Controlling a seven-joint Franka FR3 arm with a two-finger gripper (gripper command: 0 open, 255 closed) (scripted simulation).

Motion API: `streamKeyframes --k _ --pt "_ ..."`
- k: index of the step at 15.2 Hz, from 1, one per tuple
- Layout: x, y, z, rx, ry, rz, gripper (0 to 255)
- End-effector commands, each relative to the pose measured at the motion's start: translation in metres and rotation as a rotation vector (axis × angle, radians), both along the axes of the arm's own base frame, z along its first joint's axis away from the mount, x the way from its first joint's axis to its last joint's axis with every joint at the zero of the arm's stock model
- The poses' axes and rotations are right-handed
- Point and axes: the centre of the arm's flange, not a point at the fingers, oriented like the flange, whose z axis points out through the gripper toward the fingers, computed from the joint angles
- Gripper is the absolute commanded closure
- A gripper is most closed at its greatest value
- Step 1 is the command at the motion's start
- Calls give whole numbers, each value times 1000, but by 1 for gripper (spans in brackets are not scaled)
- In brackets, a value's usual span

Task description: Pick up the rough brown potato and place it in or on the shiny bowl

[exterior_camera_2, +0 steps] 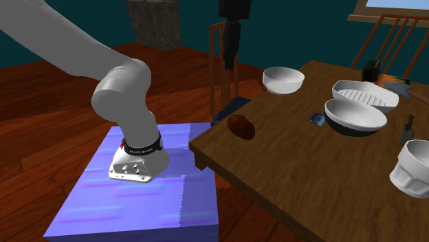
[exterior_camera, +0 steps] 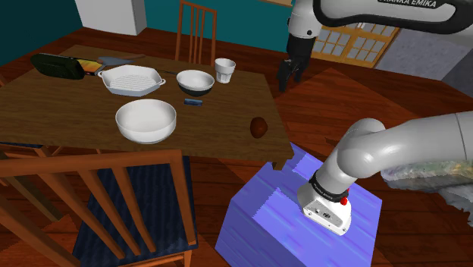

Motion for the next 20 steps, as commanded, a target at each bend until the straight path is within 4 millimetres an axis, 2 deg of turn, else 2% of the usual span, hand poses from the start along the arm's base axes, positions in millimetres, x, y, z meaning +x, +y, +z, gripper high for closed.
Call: streamKeyframes --k 1,8,15,20 --pt "0 0 0 0 0 0 0" --pt "-2 -39 -88 167 -154 -365 0" --pt "-1 -63 -182 334 -307 -729 0" --pt "5 -60 -210 348 -320 -760 0"
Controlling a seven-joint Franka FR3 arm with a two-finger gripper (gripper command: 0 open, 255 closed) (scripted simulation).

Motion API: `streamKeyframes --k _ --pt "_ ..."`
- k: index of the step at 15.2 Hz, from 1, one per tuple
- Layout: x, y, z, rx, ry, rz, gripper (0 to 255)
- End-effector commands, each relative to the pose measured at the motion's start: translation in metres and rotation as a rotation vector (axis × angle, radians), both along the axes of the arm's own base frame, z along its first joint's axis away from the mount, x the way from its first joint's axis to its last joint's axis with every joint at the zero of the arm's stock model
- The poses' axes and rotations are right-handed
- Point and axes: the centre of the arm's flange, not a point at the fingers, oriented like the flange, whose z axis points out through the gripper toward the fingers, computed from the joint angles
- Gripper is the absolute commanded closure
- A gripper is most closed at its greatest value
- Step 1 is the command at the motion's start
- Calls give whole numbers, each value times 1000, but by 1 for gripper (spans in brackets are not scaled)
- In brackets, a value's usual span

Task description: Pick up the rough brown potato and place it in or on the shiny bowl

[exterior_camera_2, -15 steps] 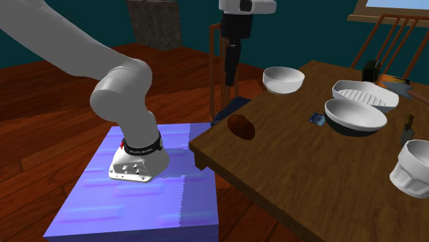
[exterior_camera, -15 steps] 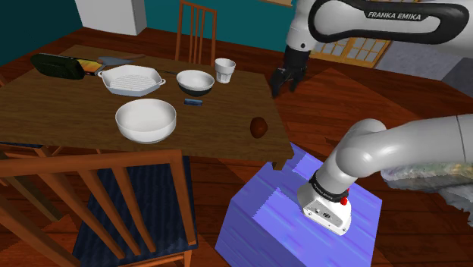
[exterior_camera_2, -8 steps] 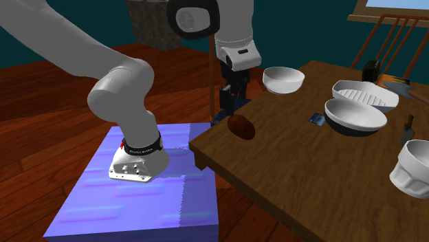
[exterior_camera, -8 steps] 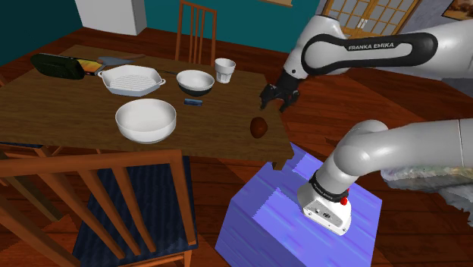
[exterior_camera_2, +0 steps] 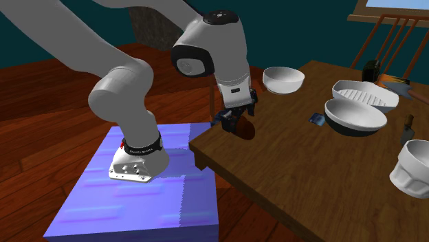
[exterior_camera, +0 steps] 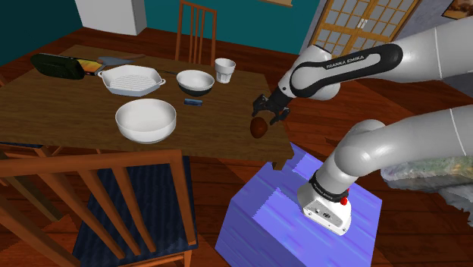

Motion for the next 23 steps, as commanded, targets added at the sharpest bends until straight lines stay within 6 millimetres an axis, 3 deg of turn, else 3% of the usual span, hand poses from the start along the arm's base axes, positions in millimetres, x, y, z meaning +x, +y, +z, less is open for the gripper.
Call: streamKeyframes --k 1,4,11,12,21,23 --pt "3 1 -10 1 -2 -4 0" --pt "6 4 -23 1 -2 -4 0" --pt "6 4 -23 1 -2 -4 0" --pt "6 4 -23 1 -2 -4 255" --pt "6 4 -23 1 -2 -4 255" --pt "6 4 -12 1 -2 -4 255"
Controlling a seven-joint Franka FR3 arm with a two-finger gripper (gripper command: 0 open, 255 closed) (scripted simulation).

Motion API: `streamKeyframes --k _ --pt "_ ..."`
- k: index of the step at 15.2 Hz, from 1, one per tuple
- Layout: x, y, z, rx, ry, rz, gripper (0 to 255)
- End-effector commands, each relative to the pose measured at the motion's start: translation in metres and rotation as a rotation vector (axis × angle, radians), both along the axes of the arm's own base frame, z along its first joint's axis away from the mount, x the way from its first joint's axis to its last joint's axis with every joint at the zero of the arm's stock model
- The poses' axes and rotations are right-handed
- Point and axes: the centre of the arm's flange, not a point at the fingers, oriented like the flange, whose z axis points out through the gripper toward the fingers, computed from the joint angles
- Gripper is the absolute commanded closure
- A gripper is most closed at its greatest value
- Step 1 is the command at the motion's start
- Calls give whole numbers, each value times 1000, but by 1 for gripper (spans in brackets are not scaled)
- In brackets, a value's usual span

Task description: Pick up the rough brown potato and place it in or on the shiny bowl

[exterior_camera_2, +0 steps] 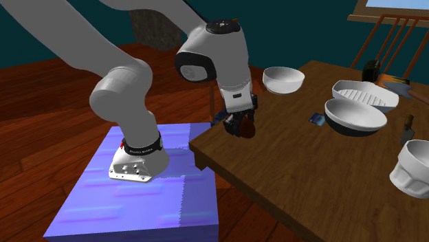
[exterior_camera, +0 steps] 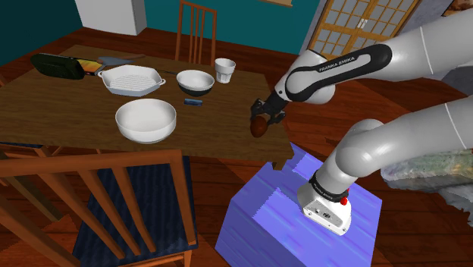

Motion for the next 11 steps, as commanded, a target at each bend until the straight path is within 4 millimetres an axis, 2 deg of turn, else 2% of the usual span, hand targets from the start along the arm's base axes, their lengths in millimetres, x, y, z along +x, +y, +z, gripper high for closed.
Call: streamKeyframes --k 1,11 --pt "0 -1 10 0 1 0 255" --pt "0 -1 62 0 1 0 255"
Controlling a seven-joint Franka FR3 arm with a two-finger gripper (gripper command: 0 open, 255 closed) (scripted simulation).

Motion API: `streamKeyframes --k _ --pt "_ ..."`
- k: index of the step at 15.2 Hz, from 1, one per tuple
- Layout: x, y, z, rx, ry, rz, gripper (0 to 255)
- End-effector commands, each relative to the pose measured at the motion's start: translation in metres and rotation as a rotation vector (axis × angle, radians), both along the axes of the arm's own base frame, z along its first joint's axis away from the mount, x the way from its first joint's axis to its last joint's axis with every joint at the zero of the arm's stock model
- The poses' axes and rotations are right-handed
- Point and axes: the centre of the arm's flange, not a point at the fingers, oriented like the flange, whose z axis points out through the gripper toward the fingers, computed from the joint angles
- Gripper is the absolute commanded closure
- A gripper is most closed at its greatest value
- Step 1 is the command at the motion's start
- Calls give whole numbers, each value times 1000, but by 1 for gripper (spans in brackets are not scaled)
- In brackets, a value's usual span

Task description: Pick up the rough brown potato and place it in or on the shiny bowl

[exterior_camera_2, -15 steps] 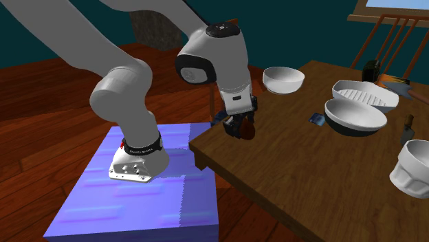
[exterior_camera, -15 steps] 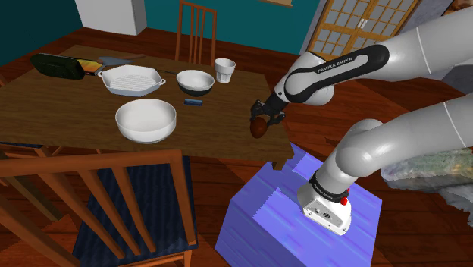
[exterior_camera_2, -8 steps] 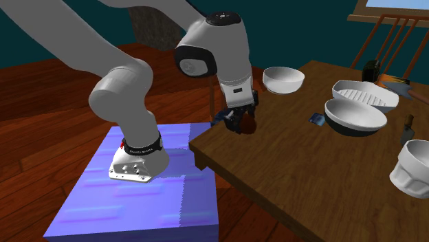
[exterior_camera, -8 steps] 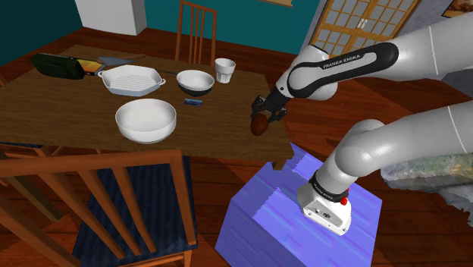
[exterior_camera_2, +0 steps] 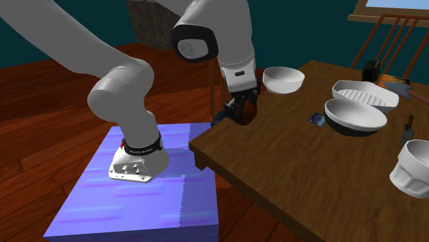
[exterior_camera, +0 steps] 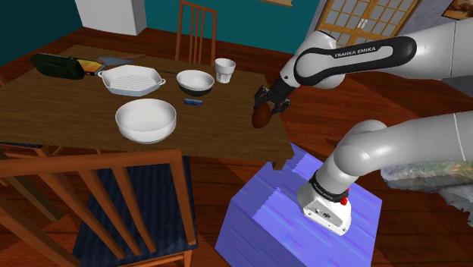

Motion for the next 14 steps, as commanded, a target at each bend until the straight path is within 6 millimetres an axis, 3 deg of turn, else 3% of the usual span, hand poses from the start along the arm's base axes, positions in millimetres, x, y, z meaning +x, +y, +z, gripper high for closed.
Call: streamKeyframes --k 1,14 --pt "-1 1 11 0 1 0 255" --pt "-1 1 79 0 1 0 255"
